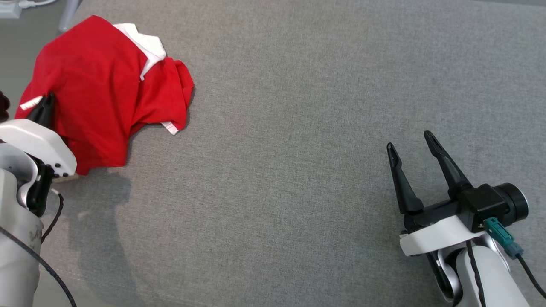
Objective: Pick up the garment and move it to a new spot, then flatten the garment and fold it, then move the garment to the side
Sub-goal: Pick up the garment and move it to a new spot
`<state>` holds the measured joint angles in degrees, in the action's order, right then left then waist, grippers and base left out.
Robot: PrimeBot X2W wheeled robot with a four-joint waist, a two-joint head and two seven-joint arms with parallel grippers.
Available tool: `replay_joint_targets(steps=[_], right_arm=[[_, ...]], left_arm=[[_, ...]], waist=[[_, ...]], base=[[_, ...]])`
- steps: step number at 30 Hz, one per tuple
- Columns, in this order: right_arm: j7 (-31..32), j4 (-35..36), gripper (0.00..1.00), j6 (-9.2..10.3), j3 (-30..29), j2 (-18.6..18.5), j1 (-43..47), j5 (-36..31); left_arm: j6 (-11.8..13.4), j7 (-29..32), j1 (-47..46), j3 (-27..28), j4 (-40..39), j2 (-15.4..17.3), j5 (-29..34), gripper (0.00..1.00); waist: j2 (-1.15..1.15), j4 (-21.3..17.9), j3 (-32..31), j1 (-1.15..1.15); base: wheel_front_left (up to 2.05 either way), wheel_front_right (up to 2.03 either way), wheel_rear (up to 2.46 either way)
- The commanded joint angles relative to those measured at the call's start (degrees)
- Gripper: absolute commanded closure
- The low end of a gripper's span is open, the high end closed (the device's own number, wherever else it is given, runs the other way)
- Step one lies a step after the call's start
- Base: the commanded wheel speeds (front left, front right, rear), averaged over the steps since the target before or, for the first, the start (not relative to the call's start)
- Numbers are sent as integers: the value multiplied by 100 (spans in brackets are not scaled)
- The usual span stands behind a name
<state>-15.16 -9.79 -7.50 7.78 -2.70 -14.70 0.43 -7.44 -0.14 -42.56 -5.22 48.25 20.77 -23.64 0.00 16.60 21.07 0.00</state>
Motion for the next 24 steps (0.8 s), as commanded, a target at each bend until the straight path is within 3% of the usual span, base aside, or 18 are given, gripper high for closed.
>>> replay_joint_targets(steps=[1,6,11,18,24], right_arm=[[-11,1,0,2,-4,-38,22,47],[-11,-41,0,2,26,-37,136,168],[-11,-59,0,2,68,-37,248,314],[-11,-43,0,2,115,-38,331,561],[-11,14,0,2,171,-37,386,760]], left_arm=[[-3,-68,-68,41,-57,12,-56,100],[-3,-998,70,236,-722,19,-403,100],[42,-1291,183,482,-1412,-80,-628,100],[200,-1168,274,685,-2726,-279,-982,100],[476,-478,374,605,-4048,-540,-1325,100]], waist=[[0,9,-82,0],[0,32,-453,0],[0,29,-864,0],[0,-152,-1293,0],[0,-540,-1536,0]], base=[[0,0,0],[0,0,0],[0,0,0],[0,0,0],[0,0,0]])
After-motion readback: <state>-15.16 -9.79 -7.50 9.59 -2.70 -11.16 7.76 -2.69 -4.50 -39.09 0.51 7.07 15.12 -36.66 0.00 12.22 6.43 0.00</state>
